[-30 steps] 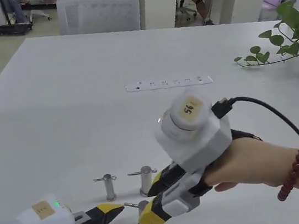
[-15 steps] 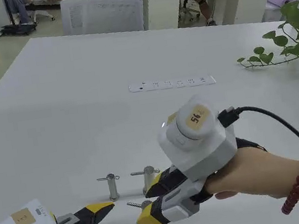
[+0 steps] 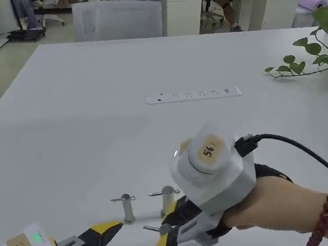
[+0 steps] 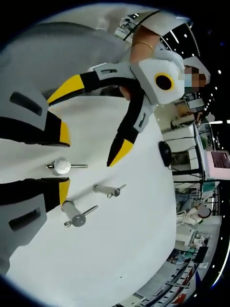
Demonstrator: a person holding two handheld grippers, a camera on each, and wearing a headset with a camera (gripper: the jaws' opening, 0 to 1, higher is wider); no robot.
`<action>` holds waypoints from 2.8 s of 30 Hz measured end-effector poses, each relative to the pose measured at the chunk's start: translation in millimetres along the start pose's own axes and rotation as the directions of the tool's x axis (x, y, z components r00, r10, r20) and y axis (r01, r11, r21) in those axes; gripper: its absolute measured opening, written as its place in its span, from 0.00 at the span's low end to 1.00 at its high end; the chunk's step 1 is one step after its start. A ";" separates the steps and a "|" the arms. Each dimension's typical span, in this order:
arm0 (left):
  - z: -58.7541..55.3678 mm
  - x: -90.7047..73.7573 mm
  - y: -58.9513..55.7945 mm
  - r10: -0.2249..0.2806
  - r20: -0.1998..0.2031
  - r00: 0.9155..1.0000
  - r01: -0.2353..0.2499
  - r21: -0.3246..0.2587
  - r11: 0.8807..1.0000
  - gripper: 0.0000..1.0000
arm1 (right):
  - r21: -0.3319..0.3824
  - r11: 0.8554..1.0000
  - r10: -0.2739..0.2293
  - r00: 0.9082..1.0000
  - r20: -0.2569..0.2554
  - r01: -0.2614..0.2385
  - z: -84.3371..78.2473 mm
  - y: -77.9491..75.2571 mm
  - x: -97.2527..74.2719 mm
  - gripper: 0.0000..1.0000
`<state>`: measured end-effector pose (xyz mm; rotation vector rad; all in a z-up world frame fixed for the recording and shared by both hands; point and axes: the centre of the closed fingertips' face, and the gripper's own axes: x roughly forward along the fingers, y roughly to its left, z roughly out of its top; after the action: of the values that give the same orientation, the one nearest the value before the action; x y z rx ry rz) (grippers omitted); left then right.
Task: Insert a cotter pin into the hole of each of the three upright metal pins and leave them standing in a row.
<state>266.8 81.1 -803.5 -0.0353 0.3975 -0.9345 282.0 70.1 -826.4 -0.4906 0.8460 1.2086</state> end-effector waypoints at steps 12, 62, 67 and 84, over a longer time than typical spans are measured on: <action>0.0 -4.2 -2.0 0.003 -0.011 1.000 -0.003 -0.005 1.000 0.82 | -0.027 1.000 -0.010 1.000 -0.014 0.010 -1.5 -3.9 1.8 0.16; 2.7 -14.4 8.5 0.042 -0.043 0.998 -0.042 -0.006 0.999 0.94 | -0.235 0.970 0.039 0.993 -0.110 -0.064 -19.0 -19.0 -31.3 0.13; 3.9 -15.1 9.7 0.043 -0.041 0.998 -0.044 -0.008 0.999 0.94 | -0.260 0.963 0.046 0.992 -0.121 -0.077 -21.0 -26.9 -37.9 0.13; 1.6 -18.5 16.2 0.060 -0.049 0.997 -0.061 -0.011 0.998 0.94 | -0.330 0.935 0.071 0.981 -0.182 -0.129 -29.9 -52.2 -43.0 0.13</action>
<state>270.1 105.1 -799.4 -0.0123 0.4469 -0.8745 317.4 6.0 -816.2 -0.8487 0.8137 1.4319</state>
